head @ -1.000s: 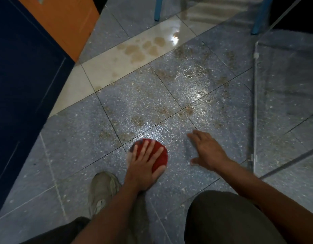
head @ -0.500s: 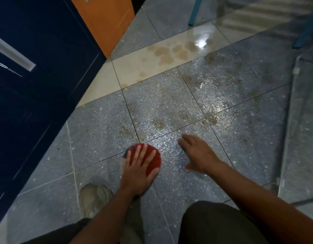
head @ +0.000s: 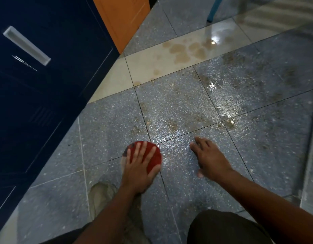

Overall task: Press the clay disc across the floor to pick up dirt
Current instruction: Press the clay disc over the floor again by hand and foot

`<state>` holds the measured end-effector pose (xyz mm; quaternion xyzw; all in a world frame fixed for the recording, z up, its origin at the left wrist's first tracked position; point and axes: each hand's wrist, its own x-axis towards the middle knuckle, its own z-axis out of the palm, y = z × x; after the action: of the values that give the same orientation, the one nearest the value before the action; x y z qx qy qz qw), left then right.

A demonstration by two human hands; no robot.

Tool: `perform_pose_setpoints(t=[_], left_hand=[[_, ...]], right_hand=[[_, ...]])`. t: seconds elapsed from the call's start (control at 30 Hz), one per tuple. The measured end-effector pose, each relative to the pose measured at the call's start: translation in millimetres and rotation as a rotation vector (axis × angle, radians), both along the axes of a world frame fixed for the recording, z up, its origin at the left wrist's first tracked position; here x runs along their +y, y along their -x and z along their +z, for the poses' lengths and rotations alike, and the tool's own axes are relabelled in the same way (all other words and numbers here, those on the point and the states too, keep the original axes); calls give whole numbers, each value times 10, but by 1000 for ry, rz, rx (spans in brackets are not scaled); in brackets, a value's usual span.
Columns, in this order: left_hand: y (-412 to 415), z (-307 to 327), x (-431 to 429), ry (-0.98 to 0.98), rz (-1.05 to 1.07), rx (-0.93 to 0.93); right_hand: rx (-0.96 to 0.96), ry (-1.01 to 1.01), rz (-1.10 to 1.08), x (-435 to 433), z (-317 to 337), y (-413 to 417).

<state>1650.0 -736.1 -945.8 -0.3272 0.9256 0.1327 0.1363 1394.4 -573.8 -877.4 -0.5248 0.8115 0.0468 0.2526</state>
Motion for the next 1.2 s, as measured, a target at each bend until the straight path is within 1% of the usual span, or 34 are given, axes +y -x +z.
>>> perform_pose_setpoints(t=[0.07, 0.17, 0.23, 0.27, 0.33, 0.4, 0.43, 0.47, 0.5, 0.57, 0.63, 0.73, 0.8, 0.83, 0.87, 0.93, 1.0, 1.1, 1.17, 1.2], left_hand=[[91, -14, -277, 39, 156, -45], [638, 0, -461, 30, 390, -70], [974, 6, -391, 12, 457, -74], [1063, 7, -294, 12, 420, -60], [1013, 12, 16, 14, 225, -4], [693, 33, 290, -20, 6, 40], [490, 27, 338, -33, -70, 58], [291, 6, 308, -38, -112, 69], [119, 3, 218, -36, -110, 64], [-75, -5, -49, -2, 30, 27], [-66, 6, -391, 28, 232, -35], [436, 14, -875, 21, 504, -81], [901, 23, -1038, 4, 610, -88], [1123, 10, -1038, -7, 593, -80], [1320, -11, -978, -15, 532, -57], [1585, -44, -662, -17, 337, 1], [1619, -22, -238, -31, 126, 65], [1173, -1, 168, -45, -107, 81], [707, -25, 103, -28, -173, 62], [507, -17, -15, -21, -162, 42]], right_hand=[[0, -10, -7, -22, -14, -8], [-5, -8, -21, -47, 0, -23], [-9, 6, -25, -57, 40, -28], [-8, 6, -27, -66, 59, -31], [-7, -4, -31, -86, 96, -35], [-18, 6, -48, -117, 149, -34], [-38, 20, -77, -141, 183, -27], [-55, 36, -104, -170, 217, -23], [-61, 56, -121, -203, 241, -27], [-35, 82, -127, -223, 238, -63], [-15, 58, -105, -212, 148, -169], [-14, 58, -141, -171, -15, -225], [-23, 64, -146, -178, -55, -211], [-31, 70, -153, -183, -67, -207], [-39, 70, -160, -188, -68, -206], [-46, 70, -162, -189, -71, -205], [-52, 91, -170, -174, -69, -188], [-75, 126, -201, -131, -77, -186], [-79, 137, -241, -91, -92, -207], [-82, 149, -271, -73, -98, -217]])
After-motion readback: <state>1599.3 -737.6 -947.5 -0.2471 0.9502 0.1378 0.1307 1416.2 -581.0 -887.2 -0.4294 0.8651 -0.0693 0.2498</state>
